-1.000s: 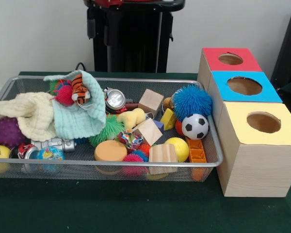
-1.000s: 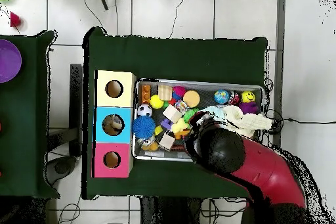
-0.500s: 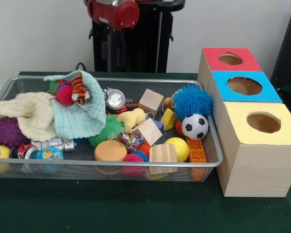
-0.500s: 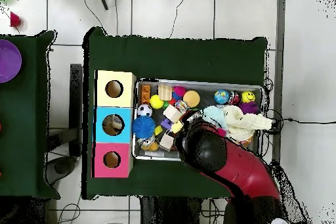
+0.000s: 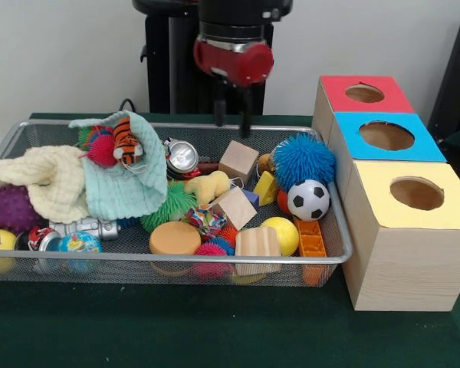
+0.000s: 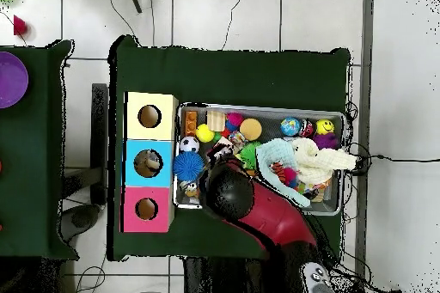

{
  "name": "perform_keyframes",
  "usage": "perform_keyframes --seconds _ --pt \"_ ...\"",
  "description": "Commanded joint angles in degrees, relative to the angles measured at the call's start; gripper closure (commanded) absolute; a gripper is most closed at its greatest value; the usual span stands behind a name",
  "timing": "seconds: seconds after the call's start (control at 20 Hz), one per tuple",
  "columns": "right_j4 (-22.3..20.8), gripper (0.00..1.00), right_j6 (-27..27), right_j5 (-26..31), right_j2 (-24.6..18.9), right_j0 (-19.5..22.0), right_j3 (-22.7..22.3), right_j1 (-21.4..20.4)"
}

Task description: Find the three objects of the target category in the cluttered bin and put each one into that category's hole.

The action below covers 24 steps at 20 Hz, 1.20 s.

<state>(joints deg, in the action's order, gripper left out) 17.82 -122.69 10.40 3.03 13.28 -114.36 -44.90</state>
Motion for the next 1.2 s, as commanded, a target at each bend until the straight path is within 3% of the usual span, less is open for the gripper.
perform_keyframes --seconds 0.05,0.3,0.55,0.8,1.2 --pt "8.91 0.0 -20.98 2.86 1.89 -8.13 0.64 2.39" --pt "13.42 0.0 -22.41 6.88 6.86 -14.75 3.77 3.4" --pt "16.03 0.0 -19.89 0.87 3.8 -13.4 2.86 5.93" --pt "15.08 0.0 -17.29 -3.69 1.11 -10.17 3.22 8.28" --pt "14.07 0.0 -16.17 -3.9 1.59 -9.44 3.69 8.79"
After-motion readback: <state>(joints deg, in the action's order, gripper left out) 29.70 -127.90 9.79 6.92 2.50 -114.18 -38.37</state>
